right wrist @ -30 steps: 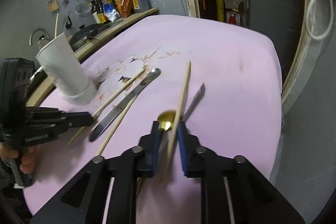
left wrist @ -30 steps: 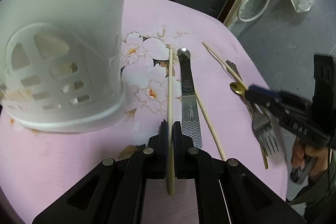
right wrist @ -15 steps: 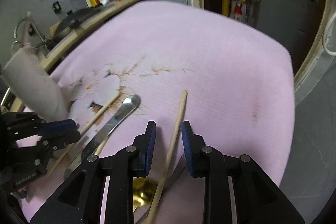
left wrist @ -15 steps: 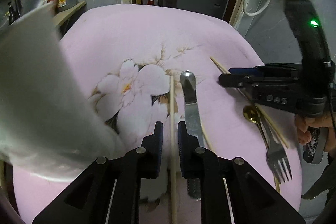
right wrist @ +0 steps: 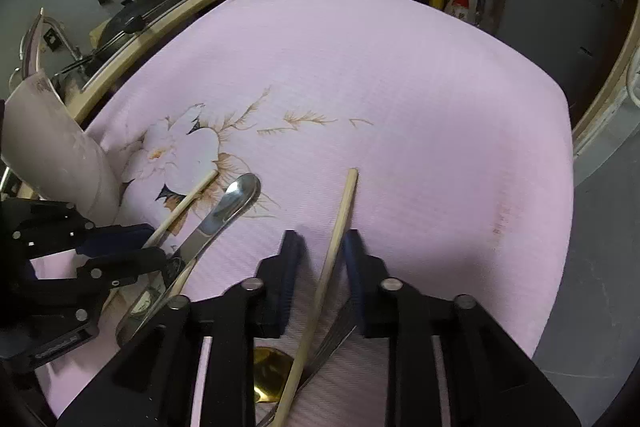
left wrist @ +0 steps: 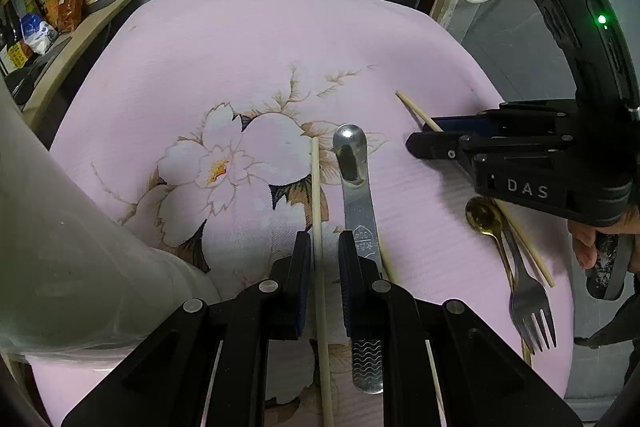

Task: Organize utensils
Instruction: 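Lift the chopsticks with both grippers off the table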

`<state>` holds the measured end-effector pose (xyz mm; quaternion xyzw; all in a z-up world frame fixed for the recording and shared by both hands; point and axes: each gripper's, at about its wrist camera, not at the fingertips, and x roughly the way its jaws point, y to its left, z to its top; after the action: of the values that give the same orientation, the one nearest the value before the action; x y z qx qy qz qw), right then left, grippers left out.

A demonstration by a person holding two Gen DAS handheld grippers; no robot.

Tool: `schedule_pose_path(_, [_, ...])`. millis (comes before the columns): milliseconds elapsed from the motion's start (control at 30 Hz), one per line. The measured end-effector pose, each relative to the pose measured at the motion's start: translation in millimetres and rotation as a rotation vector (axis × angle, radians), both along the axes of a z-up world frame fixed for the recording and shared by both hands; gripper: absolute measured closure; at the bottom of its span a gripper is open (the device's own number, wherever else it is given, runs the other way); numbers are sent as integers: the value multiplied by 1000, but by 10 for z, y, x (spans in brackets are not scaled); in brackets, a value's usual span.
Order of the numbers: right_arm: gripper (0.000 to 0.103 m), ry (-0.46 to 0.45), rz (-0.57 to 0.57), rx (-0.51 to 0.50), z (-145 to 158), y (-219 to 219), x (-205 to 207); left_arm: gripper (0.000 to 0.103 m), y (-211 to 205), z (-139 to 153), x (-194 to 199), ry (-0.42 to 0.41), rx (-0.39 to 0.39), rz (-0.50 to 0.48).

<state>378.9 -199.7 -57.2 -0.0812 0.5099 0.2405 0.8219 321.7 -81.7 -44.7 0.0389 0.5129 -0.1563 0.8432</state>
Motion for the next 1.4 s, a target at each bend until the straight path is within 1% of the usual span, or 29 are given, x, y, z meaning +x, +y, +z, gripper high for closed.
schedule_pose_path(33, [94, -4, 0, 6, -2, -7, -13, 92, 6, 2, -13, -2, -2, -3])
schedule_pose_path(133, [96, 1, -29, 47, -7, -45, -9, 95, -6, 0, -51, -10, 5, -3])
schedule_pose_path(167, [97, 0, -37, 61, -9, -67, -14, 99, -5, -5, -57, -15, 11, -1])
schedule_pose_path(233, [98, -6, -51, 87, -15, -108, -31, 100, 1, -11, -69, -26, 16, -2])
schedule_pose_path(300, [99, -8, -64, 105, -7, -130, -51, 101, -1, -3, -97, -38, -1, 4])
schedule_pose_path(333, [99, -9, -74, 129, 4, -158, -63, 101, -5, 5, -117, -44, -16, 4])
schedule_pose_path(367, [99, -8, -80, 149, 14, -172, -66, 101, 0, 31, -153, -62, -37, 6])
schedule_pose_path(433, [99, -5, -106, 219, 36, -253, -101, 101, 14, 102, -233, -101, -67, 7])
schedule_pose_path(467, [99, -7, -113, 234, 51, -248, -113, 101, 26, 150, -266, -121, -84, 8])
schedule_pose_path(633, [99, -88, -135, 313, 210, -299, -297, 101, 110, 362, -468, -244, -152, 17])
schedule_pose_path(667, [99, -117, -129, 304, 253, -275, -342, 101, 122, 382, -492, -260, -157, 19])
schedule_pose_path(700, [99, -152, -121, 250, 286, -220, -384, 101, 127, 399, -514, -269, -155, 19])
schedule_pose_path(733, [99, -162, -114, 215, 288, -171, -395, 101, 127, 404, -511, -265, -149, 21])
schedule_pose_path(767, [98, -154, -105, 206, 279, -146, -393, 101, 130, 389, -512, -255, -147, 26])
schedule_pose_path(833, [97, -134, -101, 158, 239, -85, -364, 101, 154, 358, -478, -228, -151, 35])
schedule_pose_path(900, [92, -122, -62, 85, 188, 12, -357, 101, 154, 320, -503, -215, -149, 44])
schedule_pose_path(967, [82, -89, -57, 53, 117, -1, -348, 101, 176, 287, -517, -203, -147, 50])
schedule_pose_path(1033, [82, -50, -44, 34, 46, 26, -320, 101, 208, 267, -510, -192, -153, 55])
schedule_pose_path(1100, [82, -44, -41, 22, 30, 30, -310, 101, 230, 279, -512, -189, -159, 59])
schedule_pose_path(1133, [92, -42, -41, 20, 33, 33, -296, 101, 241, 282, -515, -188, -160, 60])
schedule_pose_path(1167, [99, -39, -43, 21, 36, 36, -285, 101, 242, 287, -513, -187, -162, 61])
schedule_pose_path(1267, [100, -23, -57, 37, 36, 12, -250, 101, 257, 305, -544, -188, -170, 60])
schedule_pose_path(1333, [100, -36, -62, 57, 79, -12, -286, 101, 285, 331, -575, -198, -185, 60])
schedule_pose_path(1400, [100, -62, -79, 117, 164, -76, -361, 101, 317, 352, -604, -210, -200, 63])
